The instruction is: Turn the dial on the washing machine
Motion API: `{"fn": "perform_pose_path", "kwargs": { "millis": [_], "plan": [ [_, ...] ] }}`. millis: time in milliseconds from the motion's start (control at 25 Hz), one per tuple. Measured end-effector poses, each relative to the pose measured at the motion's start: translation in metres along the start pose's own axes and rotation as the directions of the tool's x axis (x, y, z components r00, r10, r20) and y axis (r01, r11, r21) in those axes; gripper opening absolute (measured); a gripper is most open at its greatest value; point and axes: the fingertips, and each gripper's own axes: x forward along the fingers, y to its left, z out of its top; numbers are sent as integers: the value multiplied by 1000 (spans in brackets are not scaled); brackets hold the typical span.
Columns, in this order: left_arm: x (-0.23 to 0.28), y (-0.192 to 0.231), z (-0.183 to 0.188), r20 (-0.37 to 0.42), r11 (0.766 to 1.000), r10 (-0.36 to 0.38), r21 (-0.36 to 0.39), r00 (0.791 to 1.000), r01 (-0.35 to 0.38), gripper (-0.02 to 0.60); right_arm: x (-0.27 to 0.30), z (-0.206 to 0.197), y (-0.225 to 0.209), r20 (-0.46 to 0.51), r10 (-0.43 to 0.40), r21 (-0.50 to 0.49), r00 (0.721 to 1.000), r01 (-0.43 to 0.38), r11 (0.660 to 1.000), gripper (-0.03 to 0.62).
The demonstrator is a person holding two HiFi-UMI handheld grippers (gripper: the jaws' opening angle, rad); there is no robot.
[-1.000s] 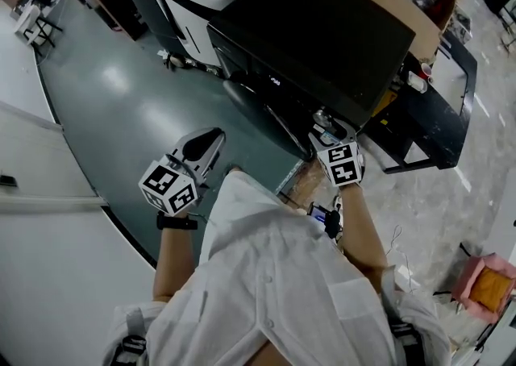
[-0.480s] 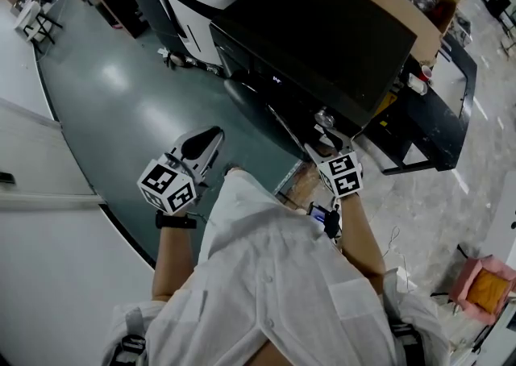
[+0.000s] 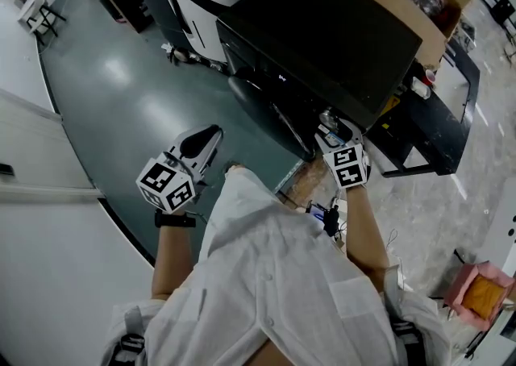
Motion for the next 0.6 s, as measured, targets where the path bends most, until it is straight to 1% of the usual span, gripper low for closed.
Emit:
{"fn": "perform_pose_path", "kwargs": {
  "millis": [120,240,320,480,560,600],
  "plan": [
    [-3,4,-1,0,1000,10,-2,1000,-10,37,-8,-13,2,-11,15,48,1000,-15,999,268],
    [0,3,-1,-4,1000,2,0,1000,-2,37,-17,-6,-3,29,2,81,1000,-5,997,261],
    [5,1,0,-9,1000,-11,6,1000,11,37,-15,1,-4,48,9,73,999,-12,997,261],
    [15,-9,1,-18,999,-46,20,999,46,37,-2,8,1,55,22,18,998,-23,1000,261],
    [16,-10,2,-19,998,-51,21,999,51,37,-1,6,3,52,16,37,999,-18,999,264],
    [16,-10,1,-19,999,-50,20,999,50,37,-2,1,5,38,24,57,999,-26,998,280]
  ]
}}
